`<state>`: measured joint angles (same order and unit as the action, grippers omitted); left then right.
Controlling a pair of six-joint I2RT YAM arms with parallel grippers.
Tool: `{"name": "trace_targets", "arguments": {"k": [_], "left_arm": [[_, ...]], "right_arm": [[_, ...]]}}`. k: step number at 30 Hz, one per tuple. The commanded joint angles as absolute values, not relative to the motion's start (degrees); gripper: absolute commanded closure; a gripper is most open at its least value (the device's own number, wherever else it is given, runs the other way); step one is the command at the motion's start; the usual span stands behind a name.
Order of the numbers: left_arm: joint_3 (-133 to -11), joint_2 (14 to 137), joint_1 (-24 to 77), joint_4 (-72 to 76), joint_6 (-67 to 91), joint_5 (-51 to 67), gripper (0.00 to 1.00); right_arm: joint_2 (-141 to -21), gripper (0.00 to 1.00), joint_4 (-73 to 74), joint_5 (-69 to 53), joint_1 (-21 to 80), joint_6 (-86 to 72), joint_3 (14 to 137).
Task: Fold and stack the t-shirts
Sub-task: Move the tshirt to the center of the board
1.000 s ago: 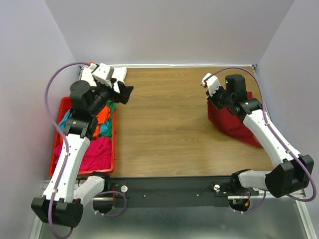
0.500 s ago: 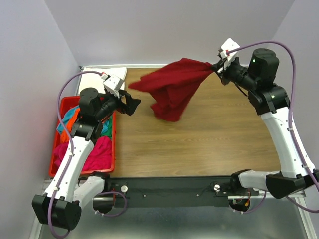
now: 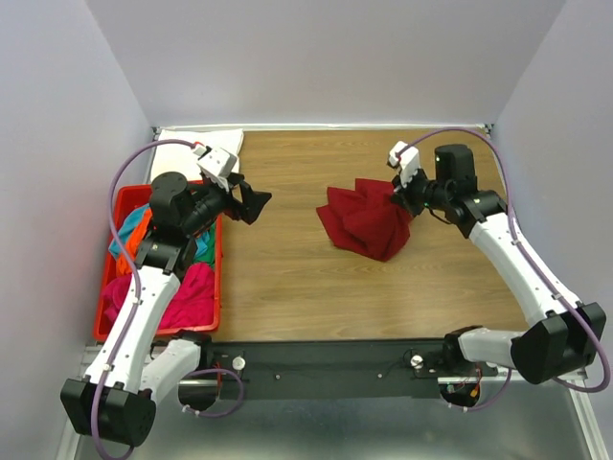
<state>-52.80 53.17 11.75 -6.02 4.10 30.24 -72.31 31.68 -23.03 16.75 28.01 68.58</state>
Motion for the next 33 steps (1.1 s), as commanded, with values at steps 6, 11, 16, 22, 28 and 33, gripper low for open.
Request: {"name": "trace_targets", "arguments": {"k": [6,11,16,22,28,33], "left_arm": [[-48.5,53.8,12.0,-2.2,5.4,27.6,0.11],[-46.0,53.9,12.0,-1.8,4.8,19.3,0.11],[-42.4,52.0,12.0,-0.3,5.0,13.5,0.08],[-41.0,49.2,11.9,2.3,4.0,7.8,0.02],[-41.1,50.2,11.9,1.5,4.0,4.0,0.02],[-41.7,51.9,11.7,0.8,3.5,4.4,0.02]], "right_arm": [[-74.0,0.26,24.9,-13.5,13.7,24.7,62.1],[-74.0,0.0,22.8,-23.3,5.9,22.8,58.7],[-69.8,0.0,21.9,-36.3,4.0,26.7,51.6],[-65.4,0.0,21.3,-43.4,-1.9,29.1,47.7],[-66.8,0.0,21.3,-44.6,-2.8,29.2,47.8],[-68.2,0.0,21.3,-43.8,-2.8,29.2,48.3]]}}
